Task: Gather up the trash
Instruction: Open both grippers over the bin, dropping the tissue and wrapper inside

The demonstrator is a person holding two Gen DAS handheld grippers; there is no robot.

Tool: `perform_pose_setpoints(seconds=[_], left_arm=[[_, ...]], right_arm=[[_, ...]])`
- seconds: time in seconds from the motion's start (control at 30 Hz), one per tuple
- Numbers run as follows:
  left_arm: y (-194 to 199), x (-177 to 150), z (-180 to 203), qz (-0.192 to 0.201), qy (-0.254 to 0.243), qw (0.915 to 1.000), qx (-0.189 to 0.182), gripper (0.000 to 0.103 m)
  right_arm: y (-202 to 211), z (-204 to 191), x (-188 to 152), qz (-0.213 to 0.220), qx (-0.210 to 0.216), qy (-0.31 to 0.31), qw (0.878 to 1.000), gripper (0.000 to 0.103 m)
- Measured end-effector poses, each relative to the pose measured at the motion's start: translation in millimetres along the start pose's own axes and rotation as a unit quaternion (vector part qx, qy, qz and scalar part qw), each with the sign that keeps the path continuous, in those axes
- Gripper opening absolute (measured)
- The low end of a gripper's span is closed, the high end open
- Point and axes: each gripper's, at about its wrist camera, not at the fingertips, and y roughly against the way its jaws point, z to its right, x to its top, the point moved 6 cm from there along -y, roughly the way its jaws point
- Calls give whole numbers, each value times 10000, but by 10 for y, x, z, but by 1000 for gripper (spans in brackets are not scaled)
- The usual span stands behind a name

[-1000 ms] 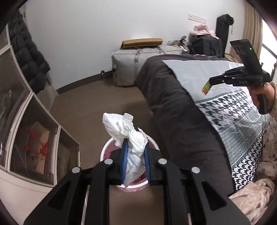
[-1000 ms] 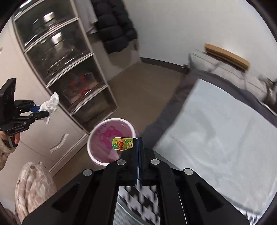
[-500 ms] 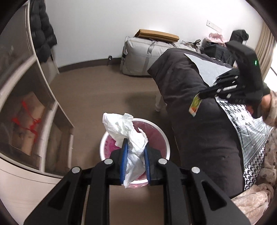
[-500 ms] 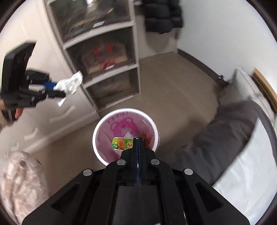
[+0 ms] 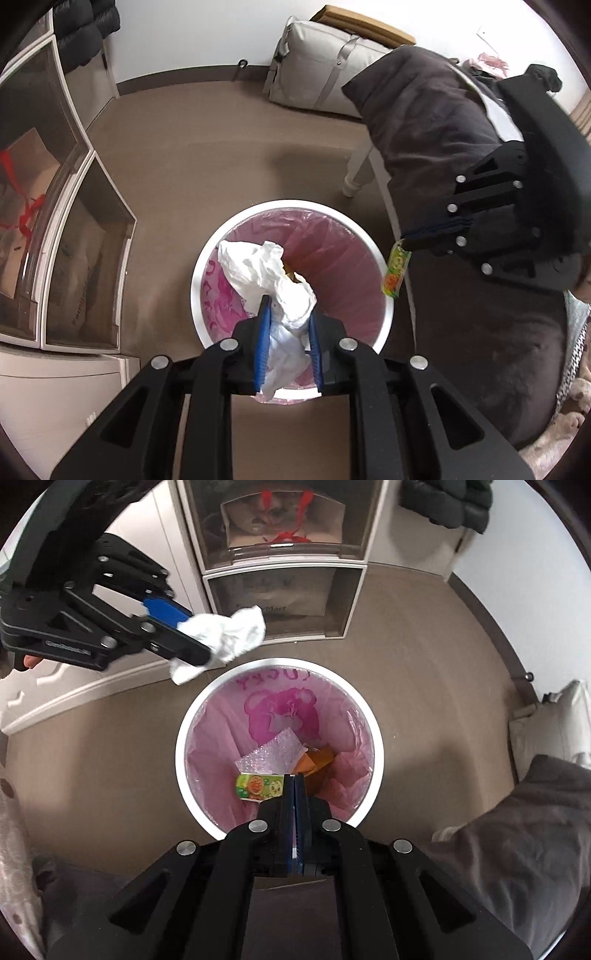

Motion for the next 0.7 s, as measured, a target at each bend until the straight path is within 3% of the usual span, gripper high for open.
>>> perform_pose_setpoints(seconds=[0.13,0.2,0.27,0.33,0.5,0.7], left_arm=[[-87,14,37,-31,-91,9999,-52,26],[-125,15,53,-35,-183,9998,11,46],[-155,15,53,-22,-234,9997,74,56],[-184,13,43,-28,-214,9997,79,59],[-205,23,33,7,-278,9993,260,95],[-275,27,-31,-128,-195,9990,371,98]], right_arm=[[-43,-57,21,-23,-62,336,9994,1],[-69,-61,26,-31,-92,441,9990,4],[-76,-54,36,7,-137,523,9985,23],[-85,-62,55,50,-173,594,9981,36],[-32,-81,75,189,-278,727,9968,61],[13,-97,81,235,-419,892,9949,80]])
